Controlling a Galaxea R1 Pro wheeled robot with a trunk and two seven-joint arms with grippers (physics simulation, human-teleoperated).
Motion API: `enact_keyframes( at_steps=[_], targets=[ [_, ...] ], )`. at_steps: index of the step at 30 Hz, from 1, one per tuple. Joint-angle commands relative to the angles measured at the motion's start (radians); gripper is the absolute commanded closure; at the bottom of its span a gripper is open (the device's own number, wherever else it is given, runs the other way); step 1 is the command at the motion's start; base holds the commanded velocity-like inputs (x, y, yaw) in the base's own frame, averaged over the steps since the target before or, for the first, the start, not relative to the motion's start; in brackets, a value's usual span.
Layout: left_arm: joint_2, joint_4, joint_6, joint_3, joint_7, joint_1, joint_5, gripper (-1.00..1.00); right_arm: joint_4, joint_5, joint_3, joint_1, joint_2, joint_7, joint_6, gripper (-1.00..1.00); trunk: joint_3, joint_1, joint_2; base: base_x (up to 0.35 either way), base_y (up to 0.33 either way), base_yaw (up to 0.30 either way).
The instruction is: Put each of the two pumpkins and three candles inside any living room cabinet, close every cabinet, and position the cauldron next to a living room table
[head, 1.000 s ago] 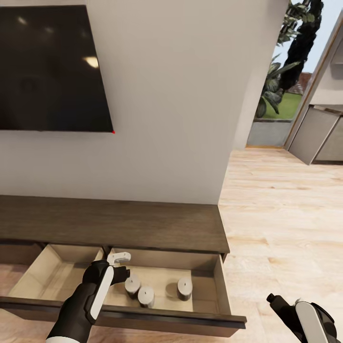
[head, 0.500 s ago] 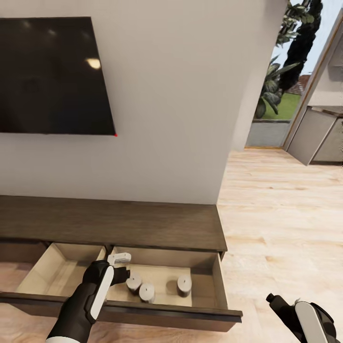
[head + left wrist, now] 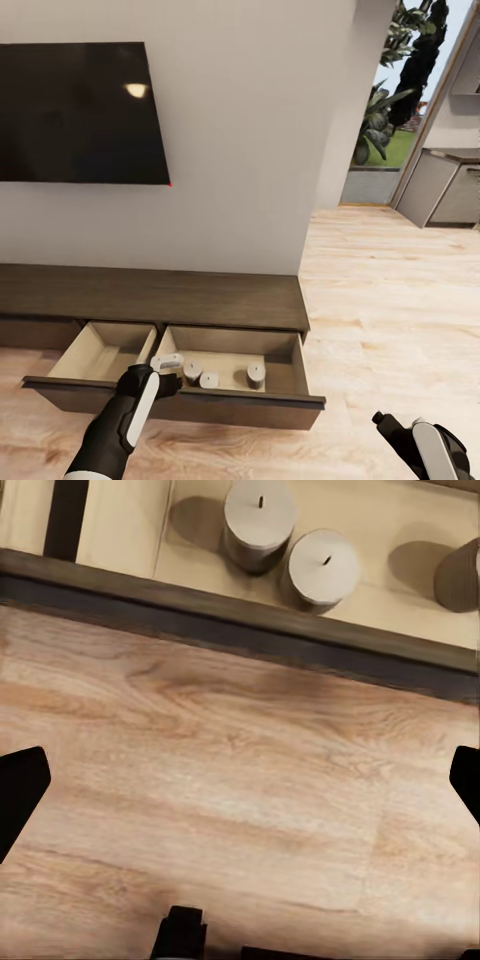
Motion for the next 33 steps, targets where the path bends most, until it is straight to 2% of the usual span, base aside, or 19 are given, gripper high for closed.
enact_keyframes(
  at_steps=[1,19,20,21,25,26,27,28,29,31,33],
  targets=[
    [0.000,0.000,0.000,0.000,0.000,0.000,0.000,-1.00,0.000,0.000,0.000,0.000,0.000,0.000,0.000,-1.00,0.000,0.000,0.000,-0.325,0.000,0.000],
    [0.003,0.001,0.000,0.001,-0.002,0.000,-0.001,-1.00,0.001,0.000,0.008,0.000,0.000,0.000,0.001,-1.00,0.000,0.000,0.000,-0.326,0.003,0.000],
    [0.003,0.001,0.000,0.001,-0.003,0.000,-0.001,-1.00,0.000,0.000,0.029,0.000,0.000,0.000,0.001,-1.00,0.000,0.000,0.000,-0.316,0.071,0.000],
    [0.003,0.001,0.000,0.001,-0.003,0.000,-0.001,-1.00,0.000,0.001,0.066,0.000,-0.001,0.000,0.000,-1.00,0.000,0.000,0.000,-0.313,0.092,0.000],
    [0.002,0.002,-0.001,-0.003,-0.004,0.000,-0.001,-1.00,-0.002,0.005,0.276,-0.007,-0.001,0.000,-0.017,-1.00,0.000,0.000,0.000,-0.308,0.107,0.000],
    [0.002,0.002,-0.002,-0.004,-0.004,0.000,-0.001,-1.00,-0.003,0.005,0.303,-0.008,0.000,0.000,-0.023,-1.00,0.000,0.000,0.000,-0.306,0.094,0.000],
    [0.002,0.003,-0.002,-0.006,-0.005,0.000,-0.001,-1.00,-0.001,0.006,0.421,-0.016,0.000,-0.001,-0.071,-1.00,0.000,0.000,0.000,-0.308,0.046,0.000],
    [0.002,0.003,-0.003,-0.006,-0.005,0.000,-0.001,-1.00,-0.001,0.007,0.447,-0.019,0.000,-0.001,-0.083,-1.00,0.000,0.000,0.000,-0.309,0.037,0.000],
    [0.002,0.004,-0.003,-0.008,-0.007,0.000,-0.001,-1.00,0.000,0.007,0.517,-0.028,0.001,-0.001,-0.113,-1.00,0.000,0.000,0.000,-0.315,0.019,0.000],
    [0.002,0.013,-0.007,-0.010,-0.010,0.000,-0.001,-1.00,0.005,0.008,0.607,-0.039,0.007,-0.002,-0.146,-1.00,0.000,0.000,0.000,-0.318,0.009,0.000],
    [0.002,0.019,-0.010,-0.011,-0.011,0.000,-0.001,-1.00,0.024,0.008,0.647,-0.046,0.026,-0.003,-0.168,-1.00,0.000,0.000,0.000,-0.318,0.003,0.000]
  ],
)
